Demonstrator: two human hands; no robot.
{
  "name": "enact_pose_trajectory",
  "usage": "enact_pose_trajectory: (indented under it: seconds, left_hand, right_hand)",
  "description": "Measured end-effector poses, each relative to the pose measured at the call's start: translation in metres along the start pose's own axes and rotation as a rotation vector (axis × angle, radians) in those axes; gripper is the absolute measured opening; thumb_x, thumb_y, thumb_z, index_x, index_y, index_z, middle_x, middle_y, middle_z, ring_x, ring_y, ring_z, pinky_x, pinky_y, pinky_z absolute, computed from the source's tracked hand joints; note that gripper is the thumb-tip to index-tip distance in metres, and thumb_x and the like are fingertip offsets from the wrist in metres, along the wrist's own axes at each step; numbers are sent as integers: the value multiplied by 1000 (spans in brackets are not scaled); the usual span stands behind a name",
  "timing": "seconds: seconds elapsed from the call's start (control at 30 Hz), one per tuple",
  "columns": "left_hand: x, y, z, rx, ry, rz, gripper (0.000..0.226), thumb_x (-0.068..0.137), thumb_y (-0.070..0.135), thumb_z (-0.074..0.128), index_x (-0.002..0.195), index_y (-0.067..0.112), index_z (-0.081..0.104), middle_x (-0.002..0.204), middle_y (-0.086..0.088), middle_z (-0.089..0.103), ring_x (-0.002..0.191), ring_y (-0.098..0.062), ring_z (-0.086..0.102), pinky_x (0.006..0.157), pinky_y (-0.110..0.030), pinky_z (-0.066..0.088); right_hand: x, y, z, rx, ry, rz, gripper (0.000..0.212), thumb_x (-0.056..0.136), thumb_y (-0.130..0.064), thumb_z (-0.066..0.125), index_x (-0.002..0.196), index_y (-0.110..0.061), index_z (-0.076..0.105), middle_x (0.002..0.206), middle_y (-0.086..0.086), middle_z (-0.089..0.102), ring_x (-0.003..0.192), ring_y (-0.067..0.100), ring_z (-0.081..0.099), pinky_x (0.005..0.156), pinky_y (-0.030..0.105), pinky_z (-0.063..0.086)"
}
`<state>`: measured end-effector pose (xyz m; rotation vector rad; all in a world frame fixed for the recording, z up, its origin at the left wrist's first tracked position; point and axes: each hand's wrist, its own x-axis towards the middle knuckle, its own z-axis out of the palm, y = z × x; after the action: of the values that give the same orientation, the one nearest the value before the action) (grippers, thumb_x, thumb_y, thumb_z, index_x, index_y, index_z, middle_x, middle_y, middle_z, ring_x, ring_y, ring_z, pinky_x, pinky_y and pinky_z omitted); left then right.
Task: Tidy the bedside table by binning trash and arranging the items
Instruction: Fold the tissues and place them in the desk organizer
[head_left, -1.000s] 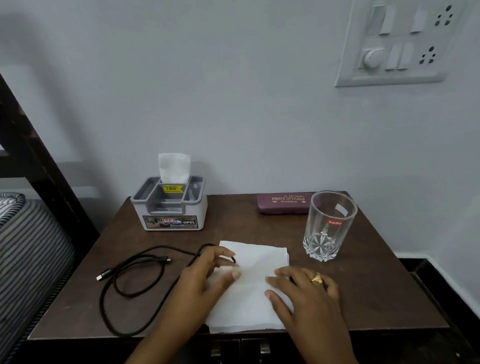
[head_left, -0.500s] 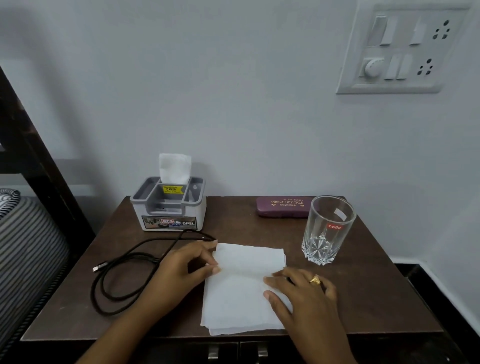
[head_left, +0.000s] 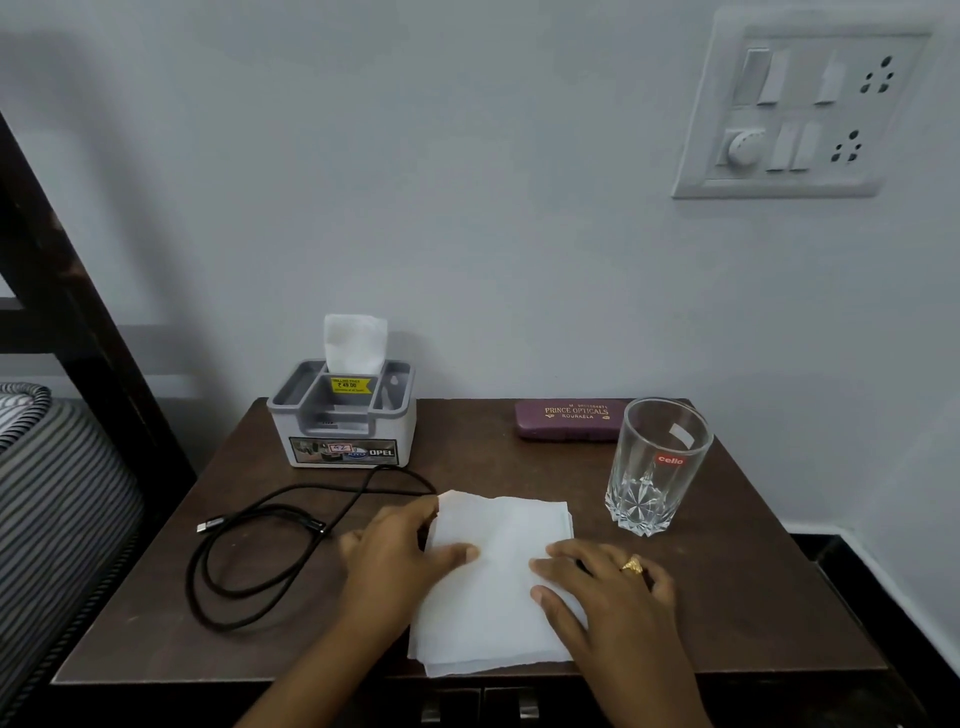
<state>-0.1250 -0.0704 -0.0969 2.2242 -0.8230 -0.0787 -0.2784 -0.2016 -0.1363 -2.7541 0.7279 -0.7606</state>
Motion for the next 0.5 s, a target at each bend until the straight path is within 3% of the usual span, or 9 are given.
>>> enact_pose_trajectory:
  seconds: [0.13, 0.2, 0.3, 0.37, 0.43, 0.5]
  left_hand:
    - [-3, 7, 3, 15, 65, 26, 47, 74, 40, 70, 116, 51, 52, 98, 27, 57, 99, 4, 47, 78, -24, 12]
    - [-7, 7, 4, 107, 141, 86, 51, 75, 40, 71, 119, 54, 48, 94, 25, 57, 92, 4, 48, 83, -23, 15]
    - [-9, 5, 8, 144, 175, 170, 56, 73, 31, 76, 124, 42, 54, 87, 11, 70, 81, -3, 56, 96, -31, 35]
    - [-8, 6, 9, 104, 144, 132, 58, 74, 30, 76, 125, 41, 53, 92, 7, 71, 85, -4, 56, 99, -34, 41]
    - [-9, 9, 8, -24, 130, 110, 62, 74, 28, 76, 123, 50, 47, 101, 16, 66, 94, 0, 57, 94, -24, 45]
    - [-16, 14, 4, -152, 115, 137, 67, 73, 25, 77, 117, 62, 42, 98, 37, 56, 91, 15, 54, 81, -2, 41]
  right_hand:
    - [1, -1, -2, 0, -9, 11, 22, 79, -52, 42, 90, -50, 61, 99, -30, 60, 100, -2, 42, 88, 34, 23]
    - [1, -2, -3, -10, -7, 5, 22, 78, -52, 42, 90, -50, 61, 99, -30, 61, 100, -2, 42, 88, 35, 23]
    - [2, -3, -5, -17, -17, 7, 23, 78, -52, 43, 89, -50, 62, 99, -29, 62, 100, -2, 42, 88, 35, 24]
    - [1, -2, -6, -12, -38, 8, 23, 78, -52, 43, 89, -50, 62, 99, -29, 62, 99, -3, 42, 88, 35, 24]
    - [-1, -2, -7, 5, -62, 12, 23, 78, -52, 42, 90, -50, 62, 99, -30, 61, 98, -4, 46, 88, 36, 26]
    - [-1, -1, -10, 22, -81, 24, 23, 78, -52, 42, 91, -49, 61, 100, -30, 61, 96, -4, 50, 88, 37, 33]
